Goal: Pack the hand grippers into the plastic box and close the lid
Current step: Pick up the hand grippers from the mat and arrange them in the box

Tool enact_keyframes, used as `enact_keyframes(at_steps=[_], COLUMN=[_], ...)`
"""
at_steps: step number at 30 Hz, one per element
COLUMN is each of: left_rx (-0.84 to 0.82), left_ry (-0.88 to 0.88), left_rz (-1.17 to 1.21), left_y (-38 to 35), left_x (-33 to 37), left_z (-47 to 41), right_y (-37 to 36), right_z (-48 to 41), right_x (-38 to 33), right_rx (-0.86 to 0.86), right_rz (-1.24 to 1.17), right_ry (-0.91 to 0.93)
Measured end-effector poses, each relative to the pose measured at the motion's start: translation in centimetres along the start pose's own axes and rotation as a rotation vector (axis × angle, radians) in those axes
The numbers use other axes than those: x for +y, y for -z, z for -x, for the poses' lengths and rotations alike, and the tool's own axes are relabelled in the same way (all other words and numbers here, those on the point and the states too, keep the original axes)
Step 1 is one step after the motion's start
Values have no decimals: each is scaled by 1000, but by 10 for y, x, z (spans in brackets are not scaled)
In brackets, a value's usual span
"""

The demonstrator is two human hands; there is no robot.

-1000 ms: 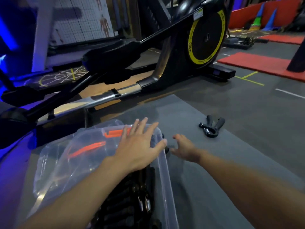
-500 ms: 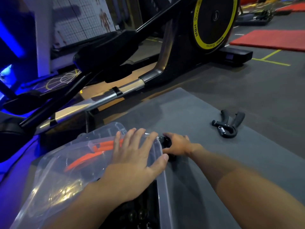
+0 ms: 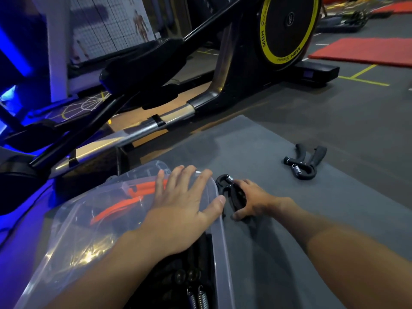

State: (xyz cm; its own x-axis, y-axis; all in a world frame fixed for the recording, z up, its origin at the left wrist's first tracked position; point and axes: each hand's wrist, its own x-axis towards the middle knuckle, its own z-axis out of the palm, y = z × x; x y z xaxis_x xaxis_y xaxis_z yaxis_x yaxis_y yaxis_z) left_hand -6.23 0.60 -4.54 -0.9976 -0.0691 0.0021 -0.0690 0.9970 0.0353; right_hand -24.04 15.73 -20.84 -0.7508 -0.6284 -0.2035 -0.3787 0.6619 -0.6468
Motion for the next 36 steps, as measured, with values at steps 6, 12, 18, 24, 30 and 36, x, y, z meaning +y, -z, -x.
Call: enact_keyframes(at_steps=[6,12,18,24,30,36], left_rx=[-15,-56,-132,-36,-12,108], left_ry=[-8,-4,-34,41,163,190], left_rz=[18,-1,128,159,129,249], left_y=[0,3,26,39,23,13], left_x=[-2,-3,-23,-84,-133,-150], left_z=[-1,-1,13,55,106,140], right_y=[3,10,68,121,111,45], right_z=[15,37,88,153,198,205], right_x=[2,-2,-35,-128,-216,-265], right_rx=[-25,152,257,439,405,150], right_rz=[56,119,175,177,400,393], right_ry=[-21,-2,6,87,193,265])
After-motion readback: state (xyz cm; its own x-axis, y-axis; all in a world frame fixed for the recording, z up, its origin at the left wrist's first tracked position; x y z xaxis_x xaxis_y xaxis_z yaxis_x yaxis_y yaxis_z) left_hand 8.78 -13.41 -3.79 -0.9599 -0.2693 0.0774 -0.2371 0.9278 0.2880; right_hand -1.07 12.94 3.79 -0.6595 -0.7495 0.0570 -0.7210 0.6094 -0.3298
